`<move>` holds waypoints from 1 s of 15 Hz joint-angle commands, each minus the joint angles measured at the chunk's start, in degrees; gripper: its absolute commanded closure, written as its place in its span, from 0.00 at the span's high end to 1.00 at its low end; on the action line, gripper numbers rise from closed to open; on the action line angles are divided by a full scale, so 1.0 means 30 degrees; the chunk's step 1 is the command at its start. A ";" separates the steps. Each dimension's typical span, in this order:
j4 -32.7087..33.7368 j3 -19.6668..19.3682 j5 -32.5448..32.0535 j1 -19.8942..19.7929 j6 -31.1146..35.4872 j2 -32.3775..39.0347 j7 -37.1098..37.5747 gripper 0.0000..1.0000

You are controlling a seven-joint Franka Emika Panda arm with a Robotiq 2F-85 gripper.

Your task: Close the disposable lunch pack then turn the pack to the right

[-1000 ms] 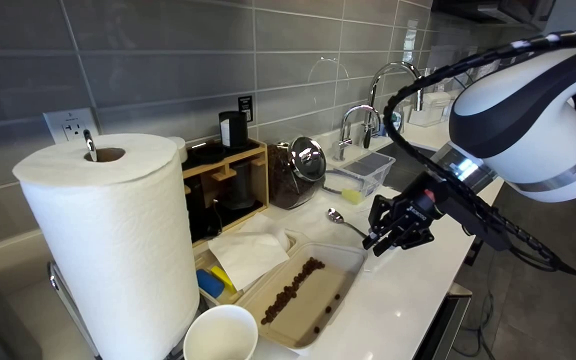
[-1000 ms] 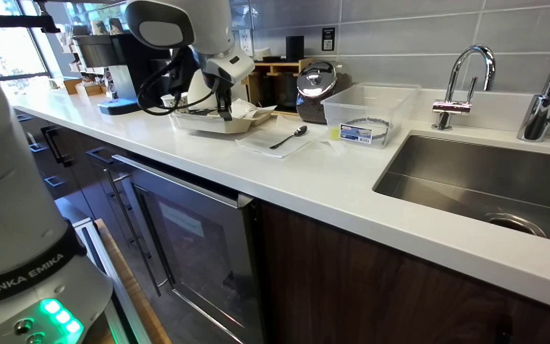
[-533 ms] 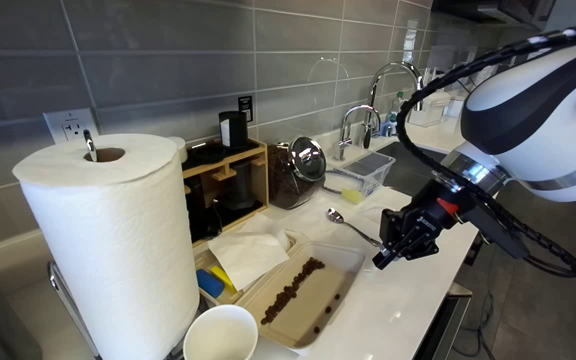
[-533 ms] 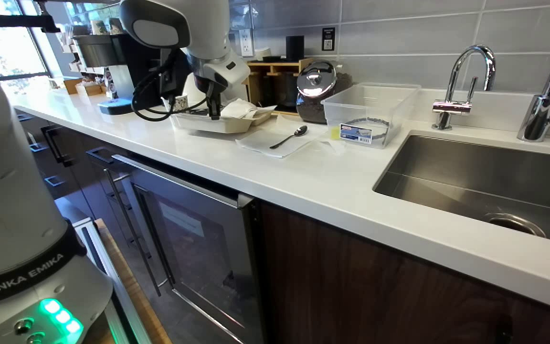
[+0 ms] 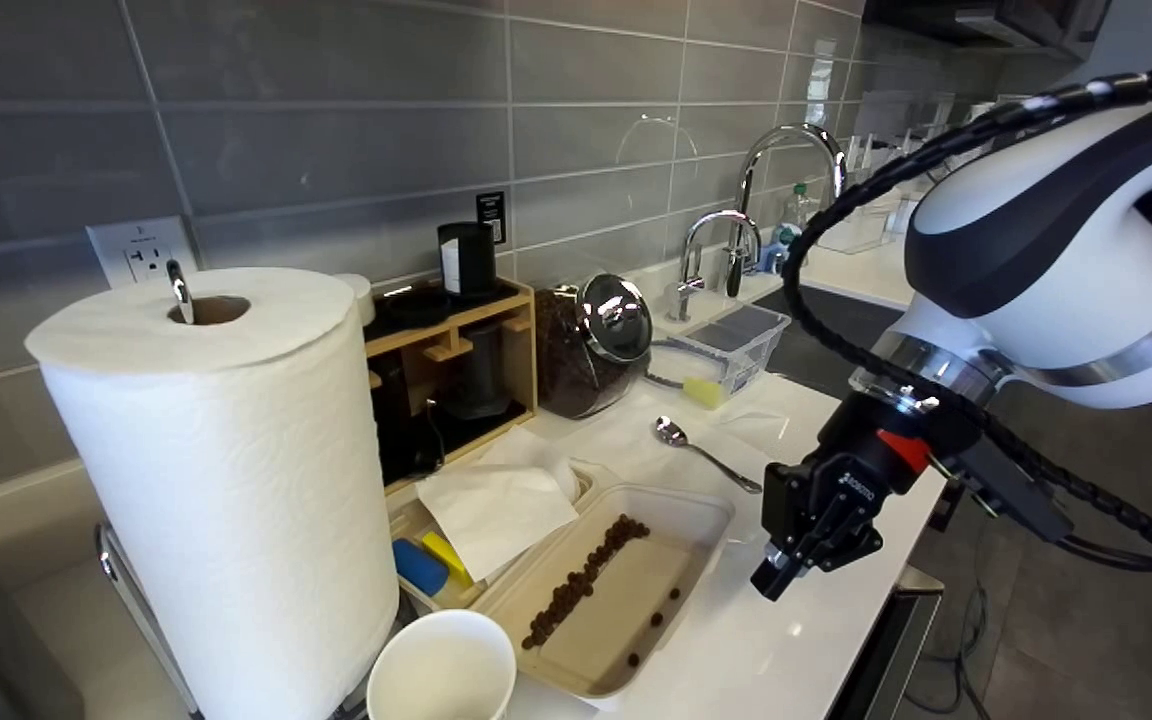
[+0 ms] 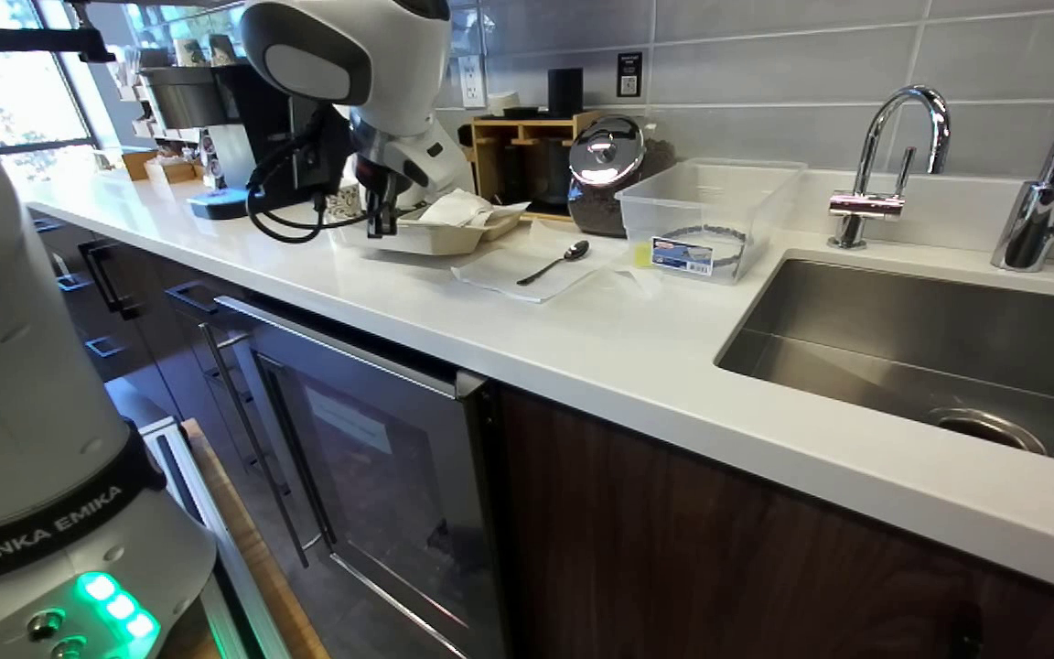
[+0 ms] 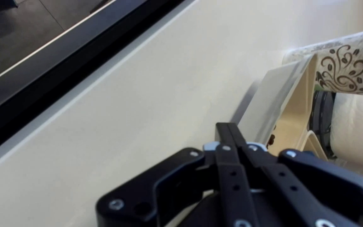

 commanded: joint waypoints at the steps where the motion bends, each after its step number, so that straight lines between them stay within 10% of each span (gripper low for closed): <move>1: 0.0514 0.0158 0.0359 -0.0268 -0.0423 0.1362 -0.0703 0.00; 15: 0.1057 0.1190 0.8878 0.0373 0.6430 0.4012 -0.4221 0.00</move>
